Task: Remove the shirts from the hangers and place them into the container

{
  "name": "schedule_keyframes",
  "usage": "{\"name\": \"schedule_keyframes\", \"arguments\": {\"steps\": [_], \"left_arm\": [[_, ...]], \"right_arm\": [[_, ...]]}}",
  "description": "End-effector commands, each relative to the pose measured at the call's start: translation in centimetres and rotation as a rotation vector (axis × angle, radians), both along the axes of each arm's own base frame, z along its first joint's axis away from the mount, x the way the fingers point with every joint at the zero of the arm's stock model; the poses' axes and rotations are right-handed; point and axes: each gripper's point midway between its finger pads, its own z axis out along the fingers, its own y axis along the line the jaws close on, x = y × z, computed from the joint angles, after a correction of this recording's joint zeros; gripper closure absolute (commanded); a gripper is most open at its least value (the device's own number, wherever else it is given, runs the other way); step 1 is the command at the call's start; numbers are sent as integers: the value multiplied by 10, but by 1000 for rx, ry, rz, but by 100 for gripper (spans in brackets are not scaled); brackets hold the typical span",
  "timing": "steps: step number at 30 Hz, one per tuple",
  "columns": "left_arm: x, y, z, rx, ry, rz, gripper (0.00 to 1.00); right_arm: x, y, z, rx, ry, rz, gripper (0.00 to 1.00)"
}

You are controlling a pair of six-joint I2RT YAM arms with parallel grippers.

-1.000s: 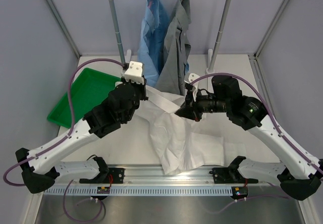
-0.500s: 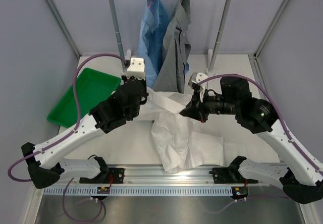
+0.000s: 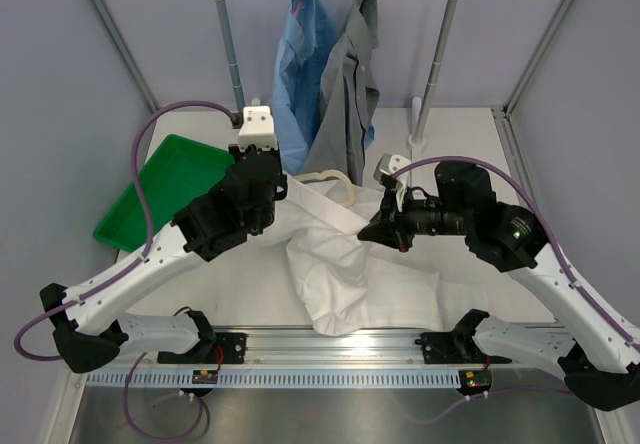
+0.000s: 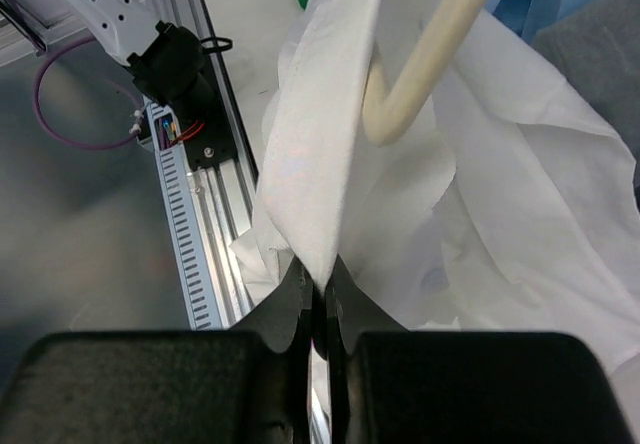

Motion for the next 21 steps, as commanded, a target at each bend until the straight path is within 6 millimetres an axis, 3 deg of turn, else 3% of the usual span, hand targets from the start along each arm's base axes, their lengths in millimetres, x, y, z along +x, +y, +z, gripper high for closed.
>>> {"name": "schedule_keyframes", "arguments": {"steps": [1, 11, 14, 15, 16, 21], "left_arm": [[5, 26, 26, -55, -59, 119, 100], [1, 19, 24, -151, -98, 51, 100], [2, 17, 20, -168, -107, 43, 100], [2, 15, 14, -155, -101, 40, 100], [2, 16, 14, -160, -108, 41, 100], [2, 20, 0, -118, -98, 50, 100]], "right_arm": [[-13, 5, -7, 29, 58, 40, 100], [-8, 40, -43, 41, 175, 75, 87], [-11, 49, -48, 39, 202, 81, 73], [-11, 51, -49, 38, 213, 78, 59], [-11, 51, -47, 44, 214, 75, 52], [-6, 38, -28, 45, 195, -15, 24]]}}
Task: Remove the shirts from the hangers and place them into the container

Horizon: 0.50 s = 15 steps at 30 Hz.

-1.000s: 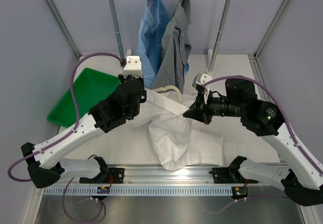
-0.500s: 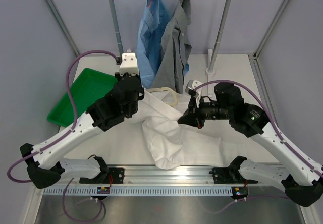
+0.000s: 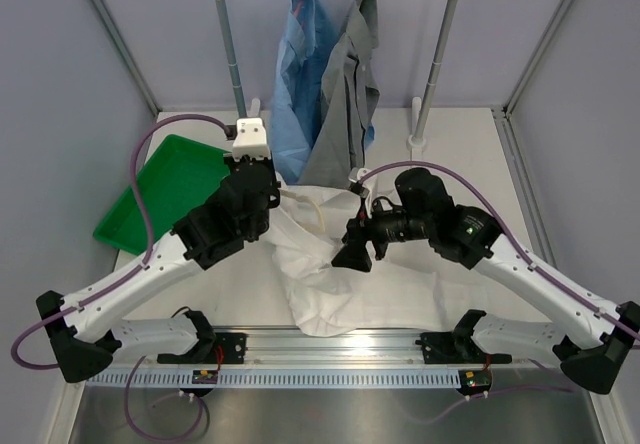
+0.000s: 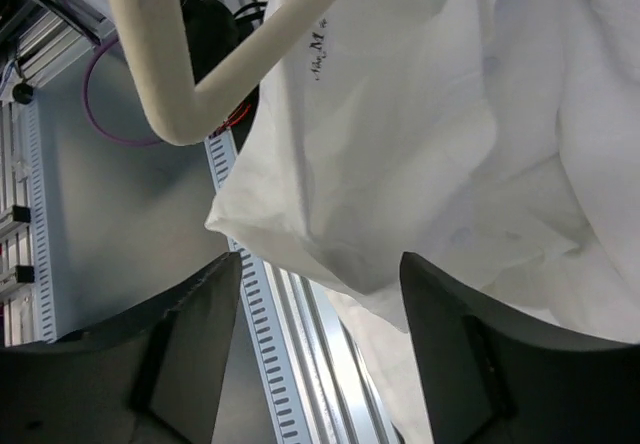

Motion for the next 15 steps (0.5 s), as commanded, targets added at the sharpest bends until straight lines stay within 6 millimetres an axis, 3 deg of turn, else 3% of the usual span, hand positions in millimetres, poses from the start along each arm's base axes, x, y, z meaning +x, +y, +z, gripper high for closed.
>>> {"name": "schedule_keyframes", "arguments": {"steps": [1, 8, 10, 15], "left_arm": [[1, 7, 18, -99, -84, 38, 100], [2, 10, 9, -92, -81, 70, 100], [3, 11, 8, -97, -79, 86, 100], [6, 15, 7, -115, -75, 147, 100]], "right_arm": [[1, -9, 40, 47, -49, -71, 18], [11, -26, 84, 72, -78, -218, 8], [15, -23, 98, 105, -70, -243, 7], [30, -3, 104, 149, -28, -296, 5]]}}
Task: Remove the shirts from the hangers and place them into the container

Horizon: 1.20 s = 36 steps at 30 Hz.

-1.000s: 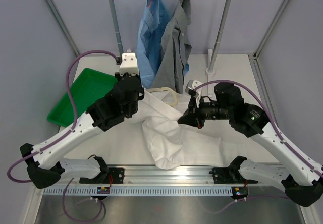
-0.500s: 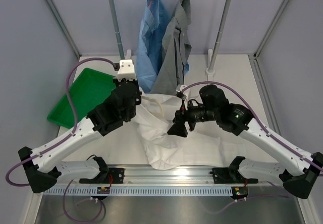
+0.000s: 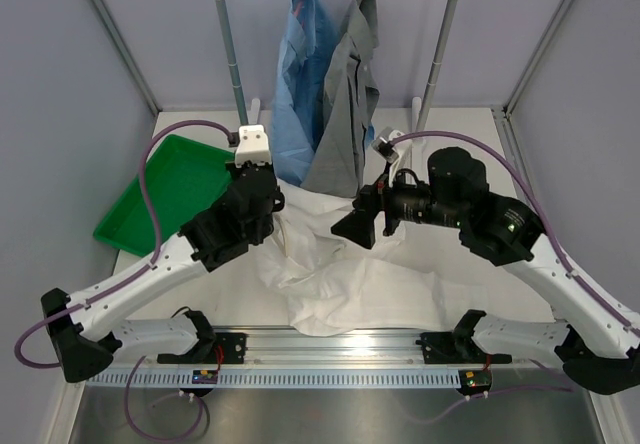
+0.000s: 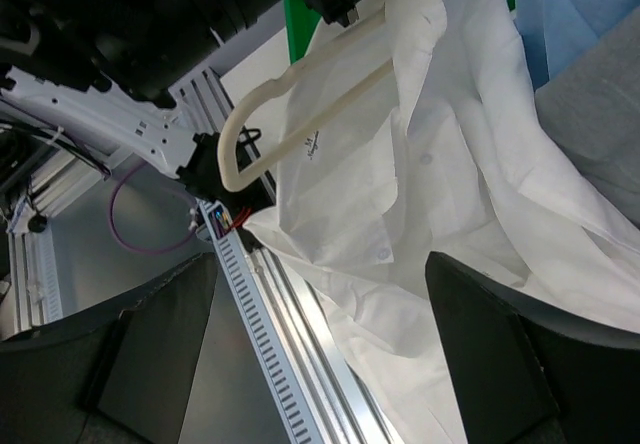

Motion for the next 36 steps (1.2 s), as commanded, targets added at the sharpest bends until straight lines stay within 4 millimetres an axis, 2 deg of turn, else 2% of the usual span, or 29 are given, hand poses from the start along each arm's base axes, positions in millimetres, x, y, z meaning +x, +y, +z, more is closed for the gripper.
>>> {"name": "schedule_keyframes", "arguments": {"steps": [1, 6, 13, 15, 21, 30, 36], "left_arm": [[5, 7, 27, -146, -86, 105, 100], [9, 6, 24, -134, -79, 143, 100], [11, 5, 24, -135, -81, 152, 100], [11, 5, 24, -133, -81, 153, 100], [12, 5, 26, -126, -81, 161, 100], [11, 6, 27, -132, -81, 161, 100], [10, 7, 27, -137, -82, 160, 100]], "right_arm": [[12, 16, 4, 36, 45, -65, 5], [6, 46, 7, 77, 51, -50, 4], [-1, 73, 9, 125, 49, -56, 4], [3, 82, 2, 116, 46, -74, 5], [-8, 108, -14, 91, 48, -59, 8], [2, 119, -38, 52, 22, -143, 15], [13, 116, -46, 37, -4, -197, 30]]}}
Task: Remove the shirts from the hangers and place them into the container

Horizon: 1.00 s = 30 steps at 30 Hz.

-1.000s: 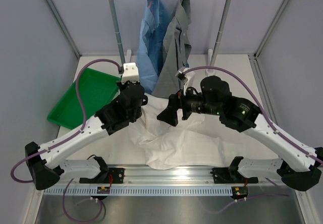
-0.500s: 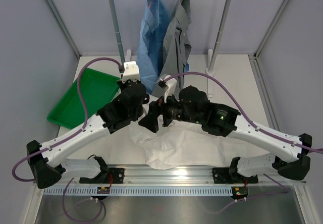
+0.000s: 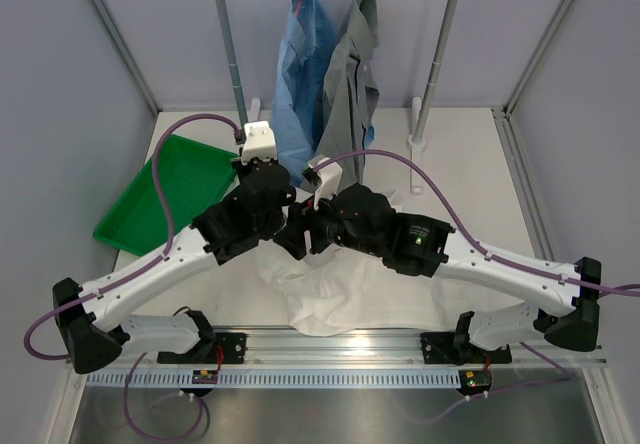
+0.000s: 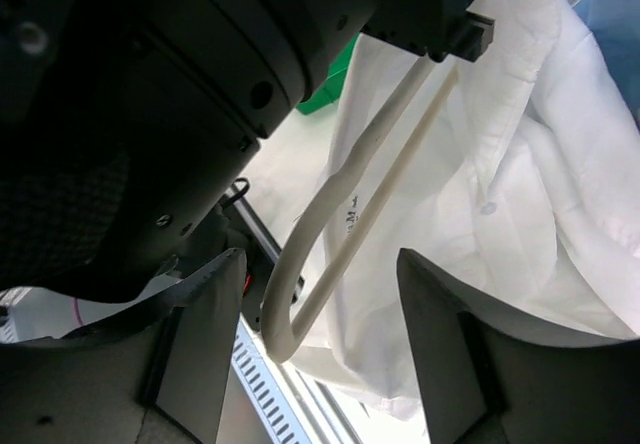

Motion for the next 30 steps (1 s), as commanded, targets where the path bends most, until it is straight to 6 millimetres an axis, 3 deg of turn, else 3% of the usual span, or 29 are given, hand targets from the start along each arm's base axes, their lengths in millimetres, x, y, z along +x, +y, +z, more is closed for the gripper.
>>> {"name": "schedule_keyframes", "arguments": {"steps": [1, 11, 16, 18, 24, 25, 29, 30], "left_arm": [[1, 7, 33, -145, -96, 64, 100], [-2, 7, 32, -148, -87, 44, 100], [-6, 7, 33, -156, -77, 8, 100], [-9, 7, 35, -167, -70, -14, 100], [-21, 5, 35, -183, -28, -110, 73], [-25, 2, 36, -192, -15, -146, 61], [-36, -4, 38, -218, 19, -235, 31], [-38, -4, 42, -227, 21, -253, 18]], "right_arm": [[12, 3, 9, 40, -51, -64, 32], [20, 2, 1, 20, -78, -98, 62], [23, -8, 8, 19, -104, -127, 90], [23, -12, 7, 12, -109, -133, 97], [23, -24, 9, 8, -127, -149, 100], [23, -26, 9, 10, -132, -149, 100], [22, -29, 13, 16, -144, -147, 100], [22, -30, 12, 12, -146, -145, 100]]}}
